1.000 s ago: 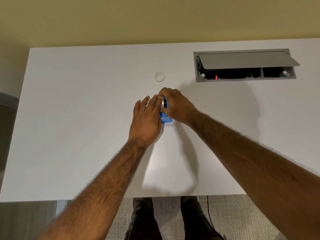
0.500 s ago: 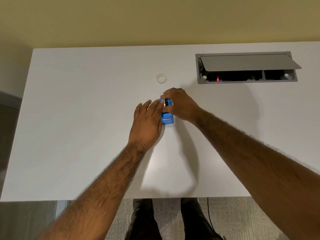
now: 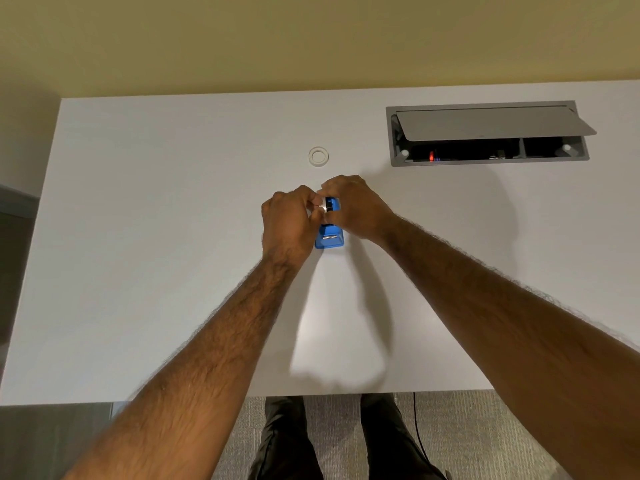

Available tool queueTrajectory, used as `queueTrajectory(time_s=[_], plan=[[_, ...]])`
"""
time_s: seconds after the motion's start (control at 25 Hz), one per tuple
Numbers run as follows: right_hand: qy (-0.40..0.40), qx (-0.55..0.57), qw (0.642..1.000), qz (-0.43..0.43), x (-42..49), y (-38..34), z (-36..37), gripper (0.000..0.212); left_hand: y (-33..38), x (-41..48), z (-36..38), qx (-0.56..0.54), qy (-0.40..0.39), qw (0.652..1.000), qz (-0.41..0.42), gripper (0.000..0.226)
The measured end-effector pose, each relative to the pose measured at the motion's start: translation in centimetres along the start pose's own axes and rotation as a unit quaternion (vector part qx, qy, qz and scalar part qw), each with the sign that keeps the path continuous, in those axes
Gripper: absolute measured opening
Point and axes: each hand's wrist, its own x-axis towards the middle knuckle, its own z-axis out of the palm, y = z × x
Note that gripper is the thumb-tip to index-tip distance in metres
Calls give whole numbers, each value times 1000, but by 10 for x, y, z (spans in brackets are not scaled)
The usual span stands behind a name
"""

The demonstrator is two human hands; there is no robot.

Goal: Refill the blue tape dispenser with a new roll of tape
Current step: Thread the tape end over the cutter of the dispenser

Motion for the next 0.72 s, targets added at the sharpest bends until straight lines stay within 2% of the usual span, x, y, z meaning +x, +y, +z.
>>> queueTrajectory(time_s=[0.28, 0.72], plan=[[5, 11, 1000, 4, -2, 1, 0, 38, 1, 5, -4, 5, -22, 1000, 2, 12], [12, 19, 1000, 4, -2, 0, -1, 41, 6, 1, -2, -67, 0, 998, -14, 15]])
